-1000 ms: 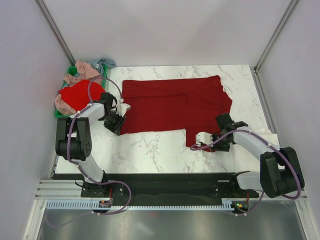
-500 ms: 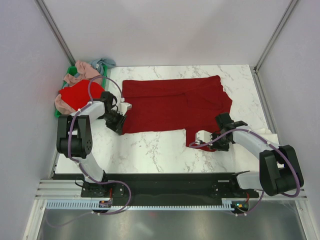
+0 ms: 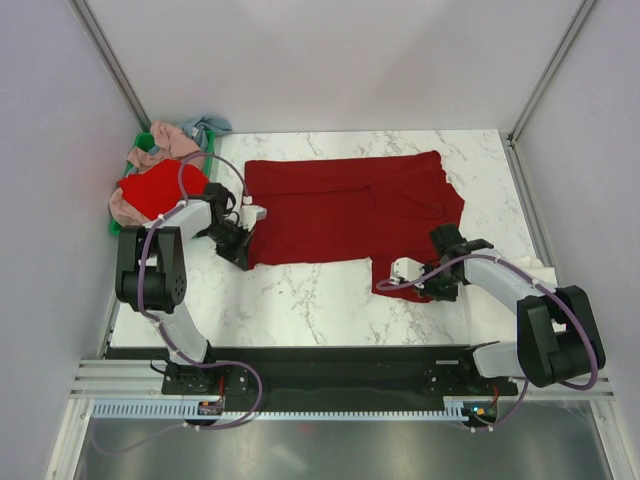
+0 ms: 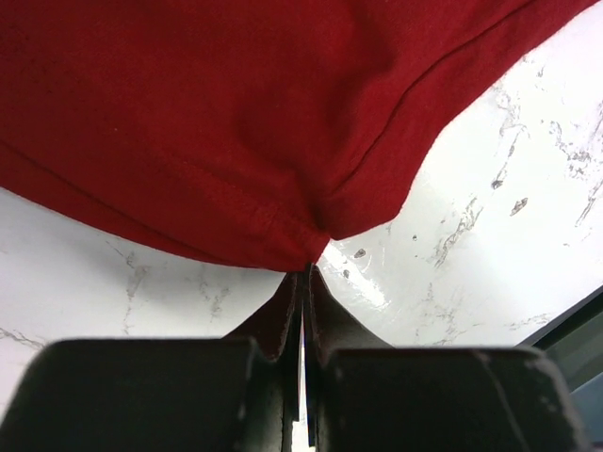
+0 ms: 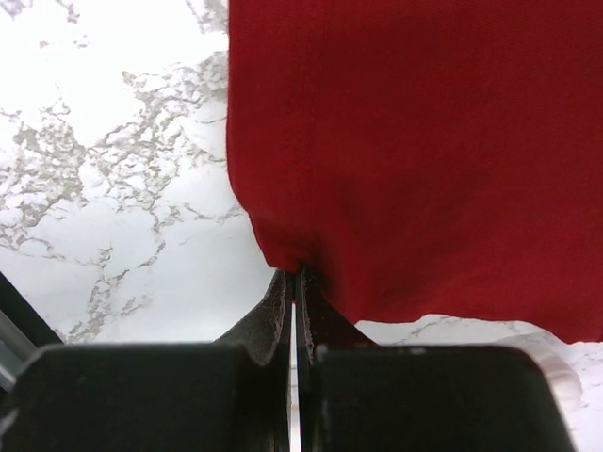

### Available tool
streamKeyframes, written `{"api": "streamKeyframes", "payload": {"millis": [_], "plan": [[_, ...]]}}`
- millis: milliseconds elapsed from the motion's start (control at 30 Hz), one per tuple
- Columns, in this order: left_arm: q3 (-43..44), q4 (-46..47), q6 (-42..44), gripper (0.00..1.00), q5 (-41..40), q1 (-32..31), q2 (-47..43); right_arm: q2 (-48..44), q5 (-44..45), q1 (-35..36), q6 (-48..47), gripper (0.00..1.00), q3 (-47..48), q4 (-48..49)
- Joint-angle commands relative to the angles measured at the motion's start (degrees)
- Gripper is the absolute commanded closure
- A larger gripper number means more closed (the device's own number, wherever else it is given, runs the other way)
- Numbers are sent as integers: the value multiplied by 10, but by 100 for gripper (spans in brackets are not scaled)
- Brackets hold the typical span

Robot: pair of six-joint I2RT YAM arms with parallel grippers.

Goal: Fold and stack the t-shirts

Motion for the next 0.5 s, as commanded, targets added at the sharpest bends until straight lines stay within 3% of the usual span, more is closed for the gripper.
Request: {"api": "streamKeyframes", "payload": {"millis": [0, 467], "plan": [[14, -12, 12, 98, -14, 0, -11, -9, 0, -3, 26, 100, 25, 39], [109, -12, 26, 98, -50, 0, -25, -18, 31, -49, 155, 100, 188, 96]]}}
